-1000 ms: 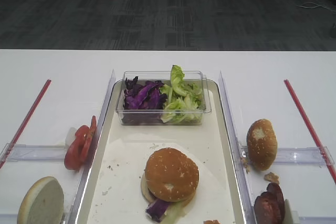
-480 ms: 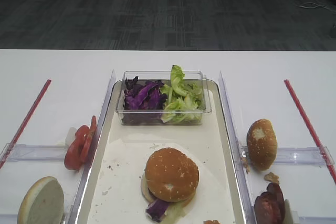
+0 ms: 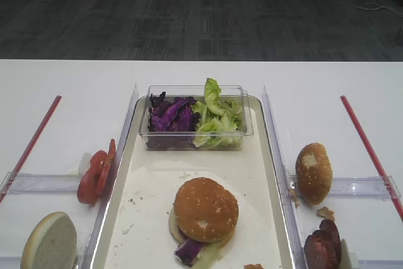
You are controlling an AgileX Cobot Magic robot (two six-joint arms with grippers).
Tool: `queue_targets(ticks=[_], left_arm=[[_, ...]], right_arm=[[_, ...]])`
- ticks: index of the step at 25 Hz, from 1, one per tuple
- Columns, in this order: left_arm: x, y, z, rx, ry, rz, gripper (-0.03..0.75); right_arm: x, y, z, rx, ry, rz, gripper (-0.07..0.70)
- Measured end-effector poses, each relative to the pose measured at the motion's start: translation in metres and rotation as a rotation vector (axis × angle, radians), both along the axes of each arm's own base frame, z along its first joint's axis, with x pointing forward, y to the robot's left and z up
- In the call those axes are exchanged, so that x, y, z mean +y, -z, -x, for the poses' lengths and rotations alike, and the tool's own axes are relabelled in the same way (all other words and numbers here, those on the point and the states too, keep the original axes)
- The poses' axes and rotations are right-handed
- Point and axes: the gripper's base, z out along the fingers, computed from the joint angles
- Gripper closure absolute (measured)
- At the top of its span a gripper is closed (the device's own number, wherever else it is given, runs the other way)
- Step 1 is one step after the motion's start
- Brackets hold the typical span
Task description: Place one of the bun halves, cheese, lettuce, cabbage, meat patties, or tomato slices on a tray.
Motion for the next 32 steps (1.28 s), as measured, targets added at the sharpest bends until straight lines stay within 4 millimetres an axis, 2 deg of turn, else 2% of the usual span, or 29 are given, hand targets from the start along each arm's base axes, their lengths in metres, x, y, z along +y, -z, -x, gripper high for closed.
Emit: queue_targets(ticks=[9,32], left_arm=[[0.000,0.000,0.000,0.000,0.000,0.000,0.320],[0.000,0.000,0.000,0.000,0.000,0.000,0.320]], right_arm=[[0.000,-0.001,0.003,-0.023,0.000,-0.001,0.162],[-0.002,-0.014,0.065,-0.457,-0.001,-0.012,0.162]])
